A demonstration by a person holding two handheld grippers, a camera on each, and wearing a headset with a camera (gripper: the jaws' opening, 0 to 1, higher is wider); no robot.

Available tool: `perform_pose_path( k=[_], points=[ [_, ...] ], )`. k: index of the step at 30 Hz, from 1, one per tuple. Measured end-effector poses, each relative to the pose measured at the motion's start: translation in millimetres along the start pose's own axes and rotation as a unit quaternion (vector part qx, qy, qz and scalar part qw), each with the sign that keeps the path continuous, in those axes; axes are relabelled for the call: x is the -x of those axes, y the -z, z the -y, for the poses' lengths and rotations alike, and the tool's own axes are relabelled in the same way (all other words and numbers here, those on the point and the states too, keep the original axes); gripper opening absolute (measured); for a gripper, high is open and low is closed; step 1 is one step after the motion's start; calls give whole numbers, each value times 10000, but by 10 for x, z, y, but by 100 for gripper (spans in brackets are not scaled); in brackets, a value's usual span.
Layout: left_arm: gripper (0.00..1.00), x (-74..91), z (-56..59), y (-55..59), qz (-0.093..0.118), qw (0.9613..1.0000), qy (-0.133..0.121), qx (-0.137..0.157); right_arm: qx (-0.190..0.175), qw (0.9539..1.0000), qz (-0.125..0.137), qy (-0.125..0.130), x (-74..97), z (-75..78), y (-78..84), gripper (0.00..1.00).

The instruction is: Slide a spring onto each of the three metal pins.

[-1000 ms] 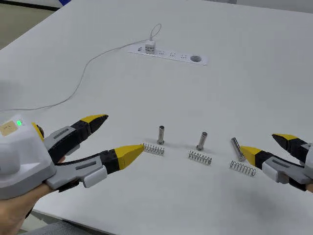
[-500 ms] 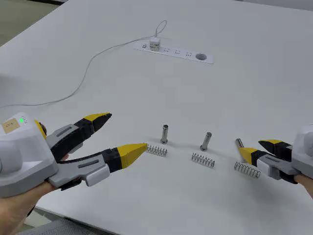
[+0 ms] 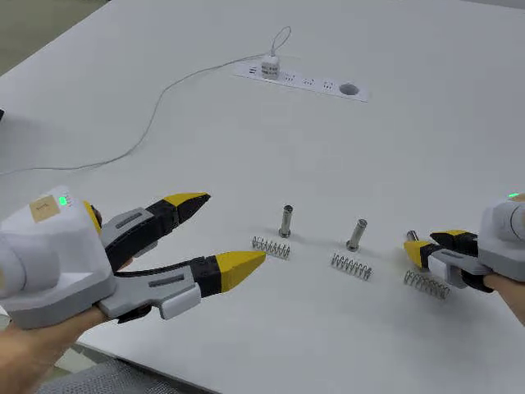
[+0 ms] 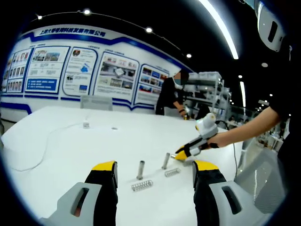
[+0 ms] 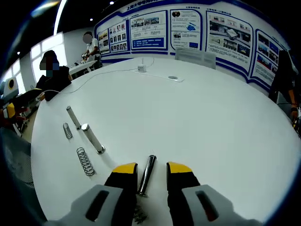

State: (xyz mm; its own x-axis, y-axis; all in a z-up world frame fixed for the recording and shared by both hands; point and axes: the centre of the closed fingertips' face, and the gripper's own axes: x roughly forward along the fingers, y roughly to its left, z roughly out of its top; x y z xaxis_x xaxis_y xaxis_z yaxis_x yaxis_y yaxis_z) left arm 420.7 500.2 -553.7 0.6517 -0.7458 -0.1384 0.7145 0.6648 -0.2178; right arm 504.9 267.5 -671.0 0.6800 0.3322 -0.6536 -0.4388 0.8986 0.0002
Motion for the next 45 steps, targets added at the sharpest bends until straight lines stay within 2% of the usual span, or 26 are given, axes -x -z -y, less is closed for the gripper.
perform_pose_path(
  k=[6,9,12,16,18,22,24,28,31,39,45],
  points=[
    [65,11,-41,-2,8,10000,-57,27,72,9997,-210,96,-85,2,-16,22],
    [65,13,-56,-3,10,9999,-91,42,7,9993,-359,103,-79,-8,31,20],
    [64,14,-59,-12,34,9999,-96,68,-27,9992,-354,155,-88,21,17,18],
    [64,12,-56,-6,22,9999,-99,51,-275,9985,-442,148,-102,6,20,12],
    [64,10,-48,-1,6,10000,-89,38,-229,9983,-503,159,-108,-3,21,11],
    [64,7,-31,9,-25,10000,-64,13,-362,9976,-573,155,-111,-7,25,10],
    [64,6,-27,17,-43,10000,-48,16,-249,9978,-594,176,-113,-5,24,9],
    [64,3,0,0,0,10000,9,52,-396,9967,-675,213,-116,19,23,8],
    [63,7,-7,31,-105,9999,-20,-31,-394,9963,-731,220,-111,26,30,8],
    [64,11,1,-10,-22,10000,-33,-67,-420,9972,-559,275,30,72,-44,8],
    [64,9,5,11,-83,9999,-41,-96,-386,9982,-372,258,150,60,-98,8]
  ],
)
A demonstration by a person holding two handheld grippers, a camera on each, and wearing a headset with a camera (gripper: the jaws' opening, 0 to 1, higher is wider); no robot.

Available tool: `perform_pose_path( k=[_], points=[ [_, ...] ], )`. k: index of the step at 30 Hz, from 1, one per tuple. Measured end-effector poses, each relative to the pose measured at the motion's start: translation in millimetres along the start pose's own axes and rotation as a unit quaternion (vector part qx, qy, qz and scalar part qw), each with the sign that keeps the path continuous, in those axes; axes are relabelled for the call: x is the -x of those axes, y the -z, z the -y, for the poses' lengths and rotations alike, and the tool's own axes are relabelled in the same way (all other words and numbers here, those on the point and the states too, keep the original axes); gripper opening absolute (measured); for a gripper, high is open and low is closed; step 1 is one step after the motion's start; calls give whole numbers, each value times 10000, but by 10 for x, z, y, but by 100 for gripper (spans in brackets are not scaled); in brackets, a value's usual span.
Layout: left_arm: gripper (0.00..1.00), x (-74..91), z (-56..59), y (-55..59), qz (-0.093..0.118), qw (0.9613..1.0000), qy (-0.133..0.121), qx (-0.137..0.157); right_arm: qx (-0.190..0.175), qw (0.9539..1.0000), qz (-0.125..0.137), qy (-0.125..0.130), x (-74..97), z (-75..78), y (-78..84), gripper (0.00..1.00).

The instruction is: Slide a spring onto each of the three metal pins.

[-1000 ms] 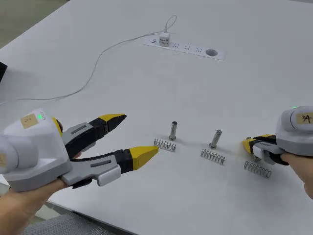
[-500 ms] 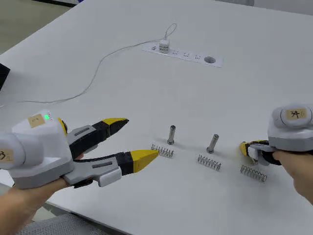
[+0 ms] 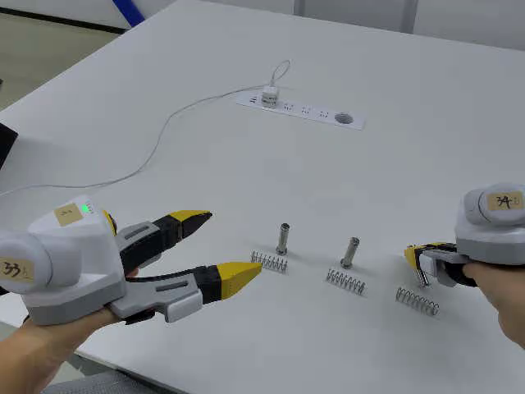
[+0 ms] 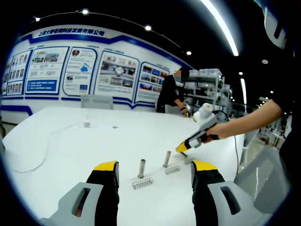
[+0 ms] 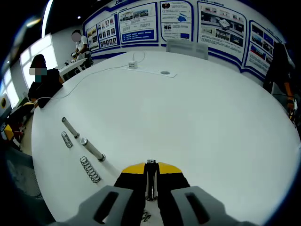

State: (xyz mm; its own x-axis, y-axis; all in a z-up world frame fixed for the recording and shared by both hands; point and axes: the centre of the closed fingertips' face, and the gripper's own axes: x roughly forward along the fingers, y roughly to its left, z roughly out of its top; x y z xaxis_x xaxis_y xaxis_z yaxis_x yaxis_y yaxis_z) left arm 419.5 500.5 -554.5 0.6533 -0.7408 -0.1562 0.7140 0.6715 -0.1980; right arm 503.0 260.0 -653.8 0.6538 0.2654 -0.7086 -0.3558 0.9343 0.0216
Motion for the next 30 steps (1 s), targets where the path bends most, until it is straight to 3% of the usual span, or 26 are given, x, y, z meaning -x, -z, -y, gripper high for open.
perform_pose_path(
  k=[12,22,30],
  points=[
    [63,8,-24,-4,-22,9999,-87,-83,256,9995,192,-42,121,-19,-34,8],
    [63,-2,-2,42,-145,9998,-37,-130,270,9993,239,-25,204,-17,-13,8],
    [63,6,-11,27,-121,9998,-48,-164,294,9992,284,-20,256,-24,16,8]
  ],
)
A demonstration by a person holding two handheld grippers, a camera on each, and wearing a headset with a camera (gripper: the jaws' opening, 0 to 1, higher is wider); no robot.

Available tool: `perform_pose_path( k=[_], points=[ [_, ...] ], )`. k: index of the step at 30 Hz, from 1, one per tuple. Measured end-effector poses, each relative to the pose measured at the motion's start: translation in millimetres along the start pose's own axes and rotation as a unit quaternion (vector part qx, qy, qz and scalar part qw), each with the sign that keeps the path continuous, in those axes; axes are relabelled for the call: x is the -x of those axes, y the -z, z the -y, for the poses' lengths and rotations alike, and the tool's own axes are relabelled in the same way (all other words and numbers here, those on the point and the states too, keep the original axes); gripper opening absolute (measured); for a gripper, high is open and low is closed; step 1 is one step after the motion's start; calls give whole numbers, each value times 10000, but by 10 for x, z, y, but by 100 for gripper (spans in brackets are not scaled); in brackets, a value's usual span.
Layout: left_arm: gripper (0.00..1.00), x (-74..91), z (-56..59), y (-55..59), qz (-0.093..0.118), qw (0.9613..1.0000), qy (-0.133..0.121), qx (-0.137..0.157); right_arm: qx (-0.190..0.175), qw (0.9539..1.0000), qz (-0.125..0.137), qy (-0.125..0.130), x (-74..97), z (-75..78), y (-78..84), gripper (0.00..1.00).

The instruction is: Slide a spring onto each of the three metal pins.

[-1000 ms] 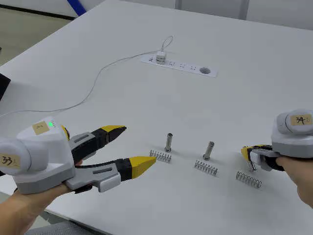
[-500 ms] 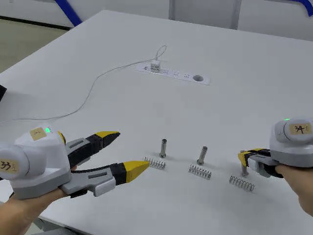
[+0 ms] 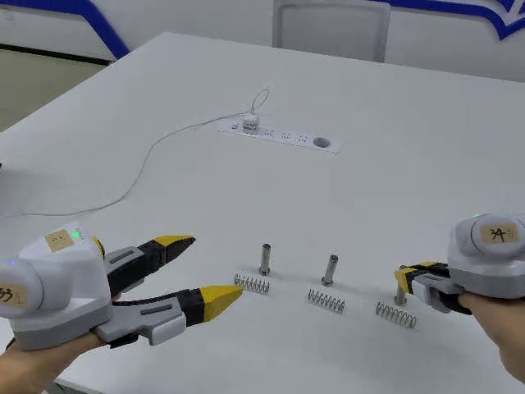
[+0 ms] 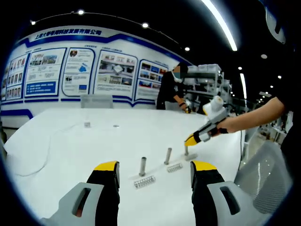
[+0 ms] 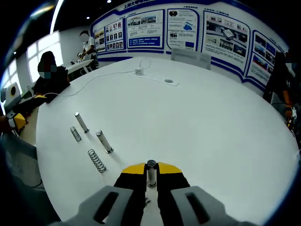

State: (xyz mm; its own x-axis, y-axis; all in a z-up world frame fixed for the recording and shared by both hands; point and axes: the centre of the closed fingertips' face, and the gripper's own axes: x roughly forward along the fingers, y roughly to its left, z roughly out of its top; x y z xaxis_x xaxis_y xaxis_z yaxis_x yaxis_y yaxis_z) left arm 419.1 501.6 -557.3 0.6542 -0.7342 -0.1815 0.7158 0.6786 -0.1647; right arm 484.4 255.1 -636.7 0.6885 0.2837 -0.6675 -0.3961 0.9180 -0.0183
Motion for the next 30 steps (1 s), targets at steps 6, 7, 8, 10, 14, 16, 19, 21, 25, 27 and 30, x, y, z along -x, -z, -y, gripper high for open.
perform_pose_path(
  k=[6,7,8,10,14,16,19,21,25,27,30],
  points=[
    [63,1,-5,-10,25,10000,-11,-13,-22,10000,66,-52,29,-44,25,8],
    [63,1,-2,-9,19,10000,-6,-29,-2,9999,84,-67,32,-56,30,8],
    [63,2,3,-9,19,10000,0,-36,27,9999,102,-61,31,-57,30,8],
    [63,2,10,0,-7,10000,9,-53,48,9999,112,-60,33,-64,32,8],
    [63,-2,22,9,-22,10000,36,-63,140,9998,136,-74,50,-87,44,8],
    [63,-3,23,16,-35,10000,39,-72,208,9996,150,-104,57,-101,55,8],
    [62,-5,26,21,-48,9999,50,-73,261,9995,158,-96,73,-106,63,8],
    [62,-5,30,22,-47,9999,59,-67,228,9996,171,-81,79,-98,67,9],
    [62,-4,32,22,-48,9999,63,-68,169,9997,180,-65,96,-95,82,9],
    [62,-3,30,27,-63,9999,64,-76,139,9997,184,-68,102,-92,88,9],
    [62,-3,37,24,-62,9999,73,-86,141,9997,198,-76,113,-99,94,9]
  ],
)
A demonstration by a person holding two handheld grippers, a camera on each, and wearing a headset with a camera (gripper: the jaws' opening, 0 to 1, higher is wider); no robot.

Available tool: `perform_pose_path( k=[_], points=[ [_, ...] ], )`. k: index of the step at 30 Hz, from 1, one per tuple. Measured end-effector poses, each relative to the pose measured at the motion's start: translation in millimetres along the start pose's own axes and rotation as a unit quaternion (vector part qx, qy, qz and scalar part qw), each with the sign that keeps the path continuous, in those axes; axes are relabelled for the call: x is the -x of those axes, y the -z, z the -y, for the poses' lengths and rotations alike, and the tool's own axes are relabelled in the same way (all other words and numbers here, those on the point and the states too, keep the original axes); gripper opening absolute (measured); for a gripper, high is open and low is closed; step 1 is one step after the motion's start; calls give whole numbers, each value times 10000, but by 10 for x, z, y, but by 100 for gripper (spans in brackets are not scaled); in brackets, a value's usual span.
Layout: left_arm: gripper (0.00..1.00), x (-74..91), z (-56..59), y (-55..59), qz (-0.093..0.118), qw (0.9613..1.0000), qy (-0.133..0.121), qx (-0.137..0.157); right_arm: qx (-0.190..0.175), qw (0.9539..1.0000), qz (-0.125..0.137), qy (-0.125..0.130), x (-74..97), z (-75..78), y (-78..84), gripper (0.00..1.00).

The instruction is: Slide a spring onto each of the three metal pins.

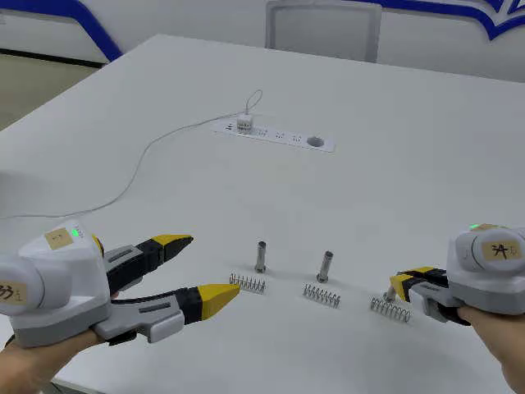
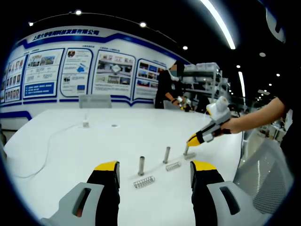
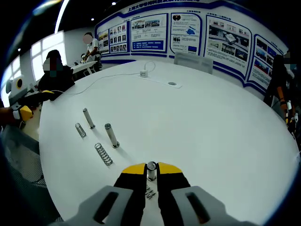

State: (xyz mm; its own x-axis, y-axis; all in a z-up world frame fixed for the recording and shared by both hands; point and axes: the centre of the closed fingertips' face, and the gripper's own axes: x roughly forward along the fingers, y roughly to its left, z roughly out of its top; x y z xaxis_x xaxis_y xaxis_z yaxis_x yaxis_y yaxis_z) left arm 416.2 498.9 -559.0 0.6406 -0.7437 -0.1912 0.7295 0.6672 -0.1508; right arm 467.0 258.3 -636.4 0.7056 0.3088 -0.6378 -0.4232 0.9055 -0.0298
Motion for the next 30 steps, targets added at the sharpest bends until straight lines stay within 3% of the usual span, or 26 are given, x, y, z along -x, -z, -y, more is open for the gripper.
perform_pose_path(
  k=[30],
  points=[
    [62,-14,47,19,-81,9999,81,-78,152,9999,49,-52,51,-33,24,9]
  ],
)
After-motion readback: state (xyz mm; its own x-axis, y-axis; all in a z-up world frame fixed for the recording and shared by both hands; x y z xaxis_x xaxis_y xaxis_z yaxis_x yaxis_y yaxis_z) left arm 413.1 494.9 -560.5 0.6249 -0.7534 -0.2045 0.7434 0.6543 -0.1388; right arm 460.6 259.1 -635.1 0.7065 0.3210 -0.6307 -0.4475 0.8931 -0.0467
